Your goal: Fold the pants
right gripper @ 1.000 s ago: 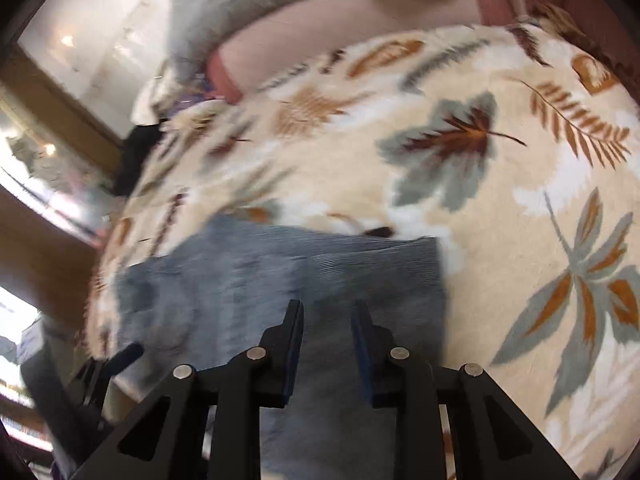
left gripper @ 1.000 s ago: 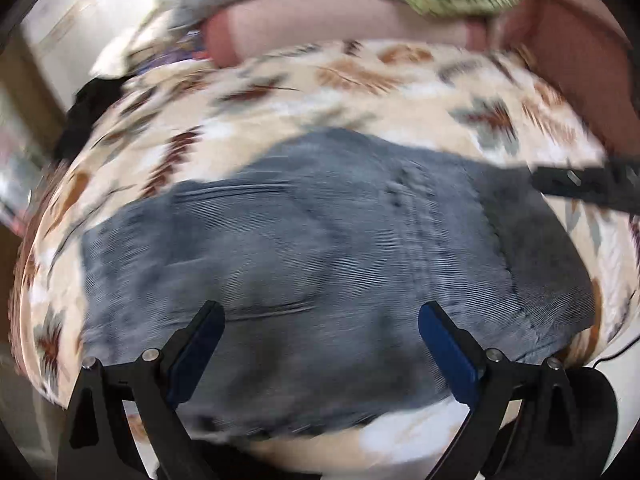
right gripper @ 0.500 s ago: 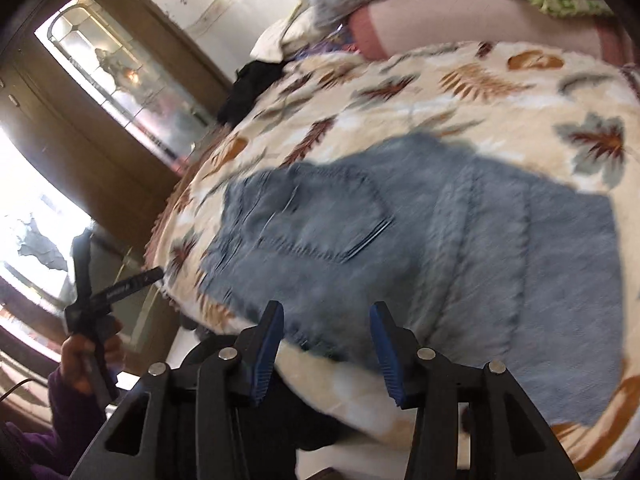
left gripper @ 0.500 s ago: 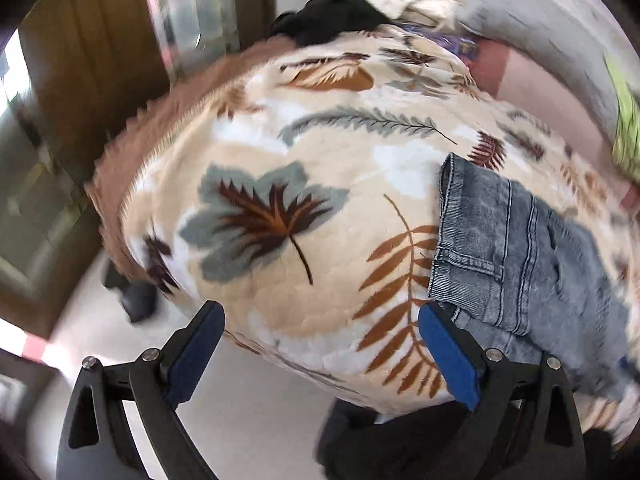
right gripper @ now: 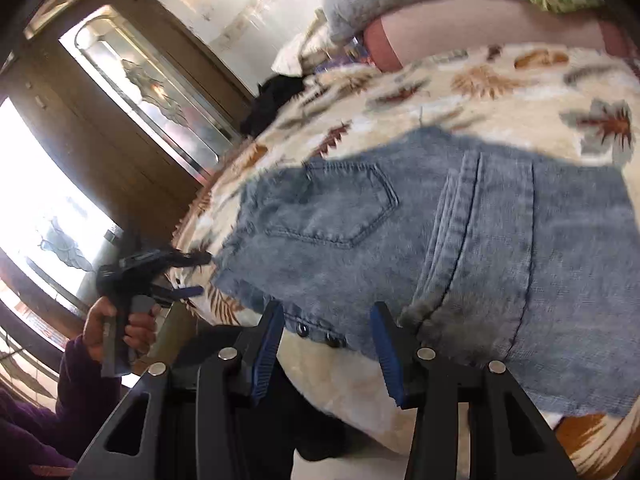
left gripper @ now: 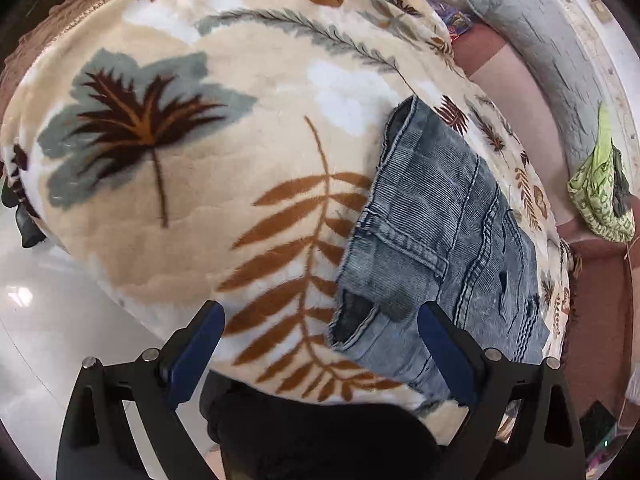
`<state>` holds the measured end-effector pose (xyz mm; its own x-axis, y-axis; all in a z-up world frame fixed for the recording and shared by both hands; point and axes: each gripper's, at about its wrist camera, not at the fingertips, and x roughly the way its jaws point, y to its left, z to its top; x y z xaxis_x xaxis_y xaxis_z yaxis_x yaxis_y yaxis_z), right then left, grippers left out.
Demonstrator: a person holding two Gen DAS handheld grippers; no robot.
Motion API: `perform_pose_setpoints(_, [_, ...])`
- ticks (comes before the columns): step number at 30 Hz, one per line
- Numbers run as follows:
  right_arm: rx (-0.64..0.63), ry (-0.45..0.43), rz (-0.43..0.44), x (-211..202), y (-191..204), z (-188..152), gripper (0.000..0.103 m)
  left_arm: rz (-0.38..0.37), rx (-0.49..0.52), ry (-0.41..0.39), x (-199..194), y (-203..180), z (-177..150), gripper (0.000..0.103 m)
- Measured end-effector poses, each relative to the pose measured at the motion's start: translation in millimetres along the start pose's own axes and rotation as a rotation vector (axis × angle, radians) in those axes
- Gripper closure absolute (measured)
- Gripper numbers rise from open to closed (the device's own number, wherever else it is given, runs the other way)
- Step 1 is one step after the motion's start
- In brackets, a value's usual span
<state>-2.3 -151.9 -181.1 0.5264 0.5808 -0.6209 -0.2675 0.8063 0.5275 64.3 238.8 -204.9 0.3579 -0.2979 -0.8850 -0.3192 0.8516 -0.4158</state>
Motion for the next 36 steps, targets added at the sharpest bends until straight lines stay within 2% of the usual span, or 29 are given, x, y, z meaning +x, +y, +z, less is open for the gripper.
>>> perform_pose_setpoints(2, [-0.017, -0.019, -0.009, -5.1, 0.2, -0.2, 0.054, 0.002, -0.017, 0.028, 6.8, -4.9, 0.5, 0.005])
perform_pose_setpoints(7, [-0.057, -0.042, -0.040, -15.9, 1.0, -1.5, 0.054, 0.017, 0.004, 0.021, 12.8, -20.8, 2.7, 0.006])
perform_pose_setpoints(11, [-0.042, -0.070, -0.039, -28.3, -7.2, -1.3, 0.054, 0.007, -0.002, 0.021, 14.6, -28.5, 5.3, 0.007])
perform_pose_setpoints(13, [-0.022, -0.086, -0.035, -35.0, -13.3, -1.5, 0.054, -0.027, 0.001, 0.036, 13.9, -37.0, 4.2, 0.019])
perform_pose_setpoints(20, [0.003, -0.109, -0.030, -48.5, -26.5, -2.6, 0.054, -0.050, -0.064, 0.056, 17.3, -28.4, 3.0, 0.021])
perform_pose_setpoints(25, [0.009, -0.117, -0.021, -52.0, -29.5, -2.9, 0.054, -0.081, -0.107, 0.053, 15.6, -25.7, 7.2, 0.041])
perform_pose_setpoints(31, [0.014, -0.129, -0.011, -54.4, -31.7, -3.1, 0.054, -0.099, -0.127, 0.051, 20.8, -31.5, 18.8, 0.058])
perform_pose_setpoints(36, [0.023, -0.134, -0.007, -56.4, -34.7, -3.8, 0.054, -0.083, -0.126, 0.046, 24.8, -29.9, 17.5, 0.061])
